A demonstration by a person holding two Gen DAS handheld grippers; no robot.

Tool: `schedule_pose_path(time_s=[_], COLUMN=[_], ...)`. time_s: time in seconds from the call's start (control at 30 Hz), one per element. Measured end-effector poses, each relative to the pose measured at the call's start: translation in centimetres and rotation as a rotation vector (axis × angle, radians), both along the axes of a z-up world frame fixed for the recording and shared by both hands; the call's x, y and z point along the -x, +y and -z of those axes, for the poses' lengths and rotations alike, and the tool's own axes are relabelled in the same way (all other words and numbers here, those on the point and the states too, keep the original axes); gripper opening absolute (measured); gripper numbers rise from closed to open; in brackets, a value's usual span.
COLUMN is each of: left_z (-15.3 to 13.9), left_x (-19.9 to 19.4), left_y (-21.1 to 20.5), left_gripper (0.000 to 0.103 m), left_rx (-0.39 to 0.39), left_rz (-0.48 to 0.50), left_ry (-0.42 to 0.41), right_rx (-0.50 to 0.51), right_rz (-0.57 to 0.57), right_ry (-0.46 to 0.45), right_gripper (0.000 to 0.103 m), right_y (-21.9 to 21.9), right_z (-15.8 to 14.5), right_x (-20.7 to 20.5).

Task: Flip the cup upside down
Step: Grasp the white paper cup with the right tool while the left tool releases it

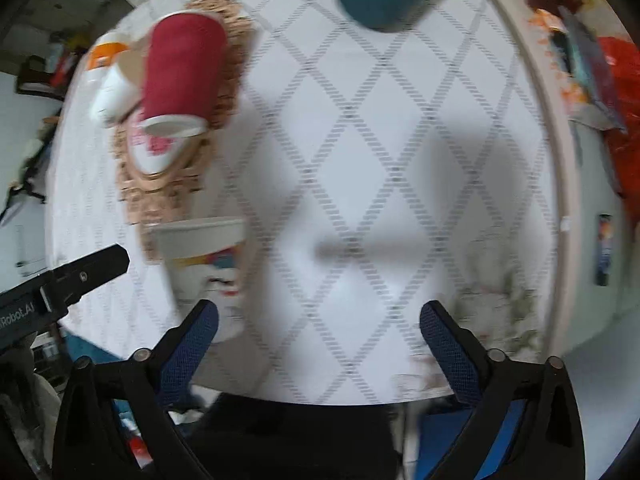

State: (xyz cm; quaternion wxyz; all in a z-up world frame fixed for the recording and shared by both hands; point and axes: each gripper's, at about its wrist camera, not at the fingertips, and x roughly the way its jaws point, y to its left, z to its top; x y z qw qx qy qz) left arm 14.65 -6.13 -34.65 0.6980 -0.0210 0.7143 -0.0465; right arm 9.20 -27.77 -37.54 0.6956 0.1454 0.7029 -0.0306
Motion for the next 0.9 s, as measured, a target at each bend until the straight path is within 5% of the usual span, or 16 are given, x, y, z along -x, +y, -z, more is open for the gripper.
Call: schedule_pose_path(time_s=[0.13,0.4,0.63,0.8,0.9], left_z=[0.6,2.7,3.0,4.1,4.6], left_x=[0.9,1.8,1.9,1.9,2.0], left_y=[2.9,6.2,7.1,7.0,6.9], left_gripper=[0.092,0.092,0.092,0.092,0.092], left_rx=[-0.05,-0.06,-0.069,-0.083,-0.078], left_rz=[-0.039,-0.083,-0.067,-0.033,-0.017], left_ry=[0.0,0.035,0.021,0.008,0.003], right_rx=[-0.112,-0.114,-0.086,0.007,0.189], right_rz=[0.015,-0.018,-0.024,-0.093,-0.307], right_ry=[0.019,0.051,0.064,0.04,-0.026], right_gripper=[0.088,0.07,0.069,0.071,0.082], right_y=[2.7,6.3,6.8,6.5,7.4], right_z=[1.0,2.0,2.3,0.1,-2.8], right_x=[-0.7,-1.3,-1.4,-1.6,-1.8])
